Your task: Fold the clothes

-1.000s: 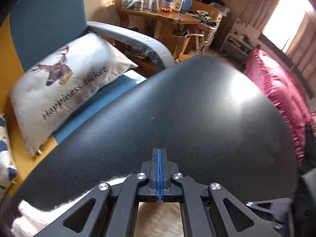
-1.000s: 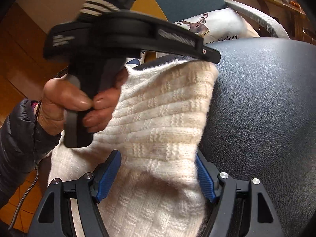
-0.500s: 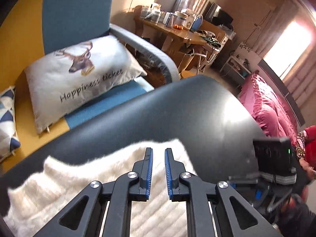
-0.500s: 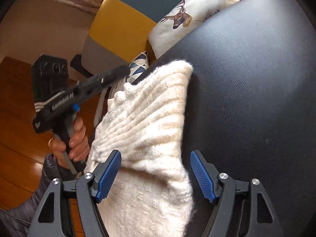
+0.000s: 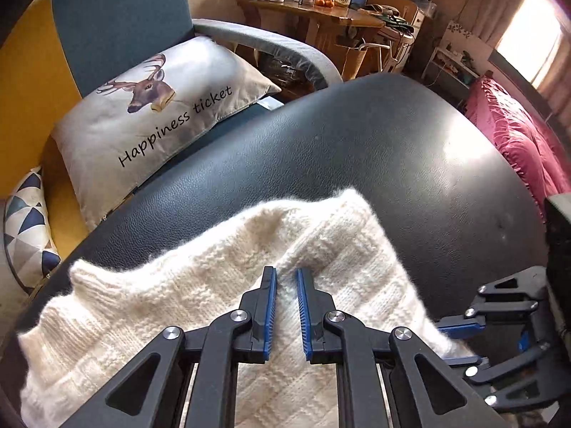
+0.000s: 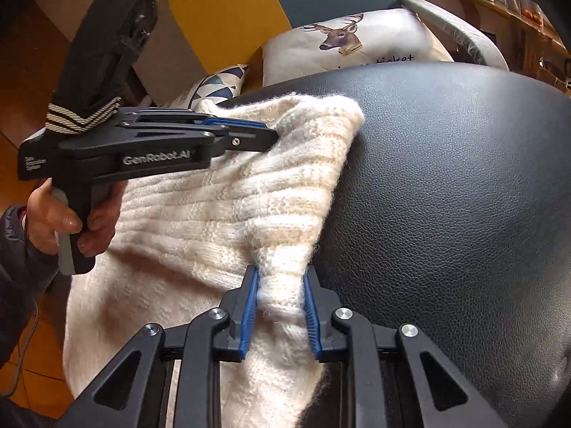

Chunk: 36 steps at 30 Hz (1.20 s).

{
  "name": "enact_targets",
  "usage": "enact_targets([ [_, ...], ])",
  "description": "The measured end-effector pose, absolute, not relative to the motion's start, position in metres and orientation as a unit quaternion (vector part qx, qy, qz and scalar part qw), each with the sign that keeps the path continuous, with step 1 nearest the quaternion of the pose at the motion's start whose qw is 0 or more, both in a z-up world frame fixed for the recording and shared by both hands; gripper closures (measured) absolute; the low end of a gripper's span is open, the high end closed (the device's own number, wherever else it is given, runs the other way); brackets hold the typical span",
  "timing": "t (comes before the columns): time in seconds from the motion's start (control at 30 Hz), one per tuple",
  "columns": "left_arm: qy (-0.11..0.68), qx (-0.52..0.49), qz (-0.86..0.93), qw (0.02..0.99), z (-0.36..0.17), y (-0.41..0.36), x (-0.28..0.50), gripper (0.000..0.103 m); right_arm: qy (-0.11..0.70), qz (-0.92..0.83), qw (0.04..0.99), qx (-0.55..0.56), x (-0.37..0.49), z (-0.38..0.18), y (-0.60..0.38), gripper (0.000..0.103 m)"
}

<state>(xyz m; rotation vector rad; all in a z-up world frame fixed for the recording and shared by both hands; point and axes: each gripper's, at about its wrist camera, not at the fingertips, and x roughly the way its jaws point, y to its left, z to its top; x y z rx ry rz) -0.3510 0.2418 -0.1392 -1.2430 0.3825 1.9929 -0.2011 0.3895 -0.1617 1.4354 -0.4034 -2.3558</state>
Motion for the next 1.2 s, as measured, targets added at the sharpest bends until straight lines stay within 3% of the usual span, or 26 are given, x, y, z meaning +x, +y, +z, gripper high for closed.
enact_targets([
  [0.1, 0.136, -0.479, 0.773, 0.393, -0.125, 0.249, -0.355, 0.09, -0.149, -0.836, 0.18, 0.497, -0.2, -0.164, 0.385, 0.078],
  [0.13, 0.133, -0.486, 0.766, 0.399, -0.123, 0.254, -0.358, 0.085, -0.153, -0.836, 0.181, 0.495, -0.199, -0.166, 0.386, 0.078],
  [0.17, 0.129, -0.496, 0.758, 0.404, -0.123, 0.261, -0.362, 0.078, -0.155, -0.836, 0.181, 0.494, -0.198, -0.165, 0.387, 0.078],
  [0.23, 0.122, -0.516, 0.741, 0.412, -0.123, 0.274, -0.37, 0.046, -0.156, -0.837, 0.183, 0.492, -0.2, -0.166, 0.384, 0.078],
  [0.27, 0.122, -0.524, 0.733, 0.416, -0.124, 0.281, -0.374, 0.044, -0.154, -0.838, 0.184, 0.491, -0.203, -0.167, 0.381, 0.077],
  [0.37, 0.137, -0.545, 0.712, 0.421, -0.132, 0.302, -0.382, 0.047, -0.152, -0.84, 0.187, 0.486, -0.207, -0.169, 0.376, 0.077],
  [0.4, 0.151, -0.547, 0.703, 0.428, -0.135, 0.309, -0.379, 0.064, -0.153, -0.84, 0.189, 0.485, -0.207, -0.169, 0.377, 0.077],
  [0.43, 0.178, -0.541, 0.7, 0.431, -0.137, 0.316, -0.374, 0.091, -0.154, -0.841, 0.191, 0.482, -0.208, -0.171, 0.376, 0.077],
  [0.53, 0.212, -0.514, 0.705, 0.44, -0.14, 0.322, -0.36, 0.094, -0.154, -0.845, 0.194, 0.473, -0.208, -0.173, 0.375, 0.077],
  [0.7, 0.095, -0.45, 0.752, 0.472, -0.113, 0.288, -0.363, 0.095, -0.14, -0.862, 0.184, 0.451, -0.2, -0.174, 0.37, 0.077],
  [0.9, 0.16, -0.471, 0.756, 0.426, -0.148, 0.308, -0.367, 0.093, -0.135, -0.867, 0.17, 0.448, -0.2, -0.173, 0.365, 0.077],
  [1.07, 0.106, -0.473, 0.773, 0.41, -0.131, 0.289, -0.367, 0.09, -0.164, -0.855, 0.169, 0.461, -0.202, -0.171, 0.372, 0.076],
  [1.2, 0.048, -0.446, 0.799, 0.399, -0.104, 0.241, -0.36, 0.084, -0.156, -0.859, 0.152, 0.463, -0.199, -0.157, 0.377, 0.067],
])
